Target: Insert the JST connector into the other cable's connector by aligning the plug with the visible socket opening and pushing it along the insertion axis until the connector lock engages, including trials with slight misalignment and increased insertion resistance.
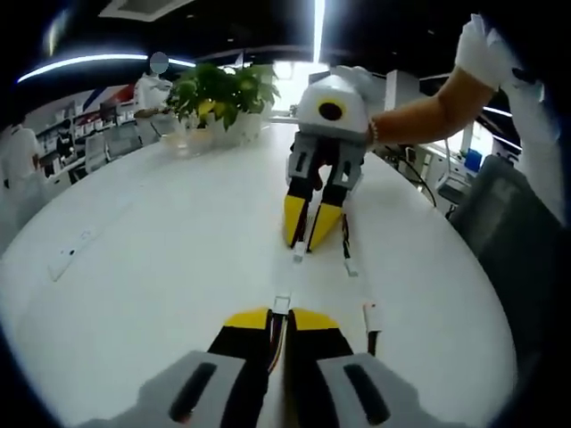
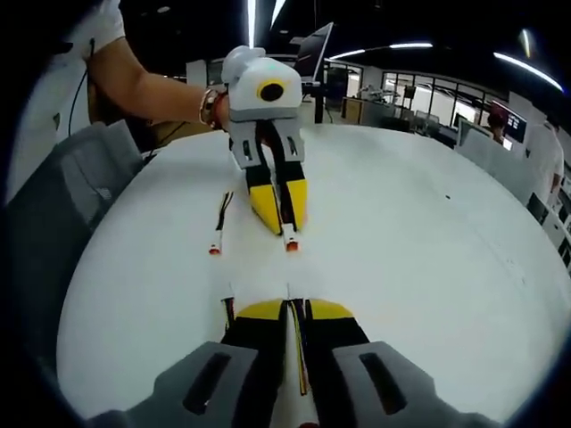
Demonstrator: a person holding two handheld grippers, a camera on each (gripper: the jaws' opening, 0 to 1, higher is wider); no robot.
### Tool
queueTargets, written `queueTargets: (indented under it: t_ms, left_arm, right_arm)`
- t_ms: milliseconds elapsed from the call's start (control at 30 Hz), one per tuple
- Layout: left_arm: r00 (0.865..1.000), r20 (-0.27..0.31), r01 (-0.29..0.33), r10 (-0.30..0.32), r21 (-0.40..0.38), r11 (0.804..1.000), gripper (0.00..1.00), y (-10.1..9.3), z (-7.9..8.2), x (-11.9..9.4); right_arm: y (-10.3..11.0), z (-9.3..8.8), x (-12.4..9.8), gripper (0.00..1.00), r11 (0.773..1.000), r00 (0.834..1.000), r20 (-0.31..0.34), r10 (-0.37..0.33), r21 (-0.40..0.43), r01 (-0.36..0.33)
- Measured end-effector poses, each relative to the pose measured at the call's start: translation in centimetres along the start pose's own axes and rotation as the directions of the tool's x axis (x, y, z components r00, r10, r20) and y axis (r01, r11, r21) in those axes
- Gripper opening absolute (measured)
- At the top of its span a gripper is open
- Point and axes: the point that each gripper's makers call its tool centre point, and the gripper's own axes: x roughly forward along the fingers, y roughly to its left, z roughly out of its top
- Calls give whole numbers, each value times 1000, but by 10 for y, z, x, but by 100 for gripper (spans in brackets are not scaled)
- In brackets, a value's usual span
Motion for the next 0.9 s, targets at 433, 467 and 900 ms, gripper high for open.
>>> queueTargets:
  t_ms: [433, 467, 900]
  left_arm:
    - [1000, 13, 1, -1, 15, 1000, 1, 5, -2, 0]
    - [1000, 12, -2, 2, 19, 1000, 1, 5, -2, 0]
    - [1000, 9, 7, -7, 53, 999, 1, 3, 9, -6]
  right_arm:
    - [2, 4, 3, 3, 998, 1000, 14, 3, -57, -2]
    - [2, 4, 3, 3, 998, 1000, 13, 4, -58, -3]
    - [6, 13, -3, 3, 998, 1000, 9, 16, -61, -16]
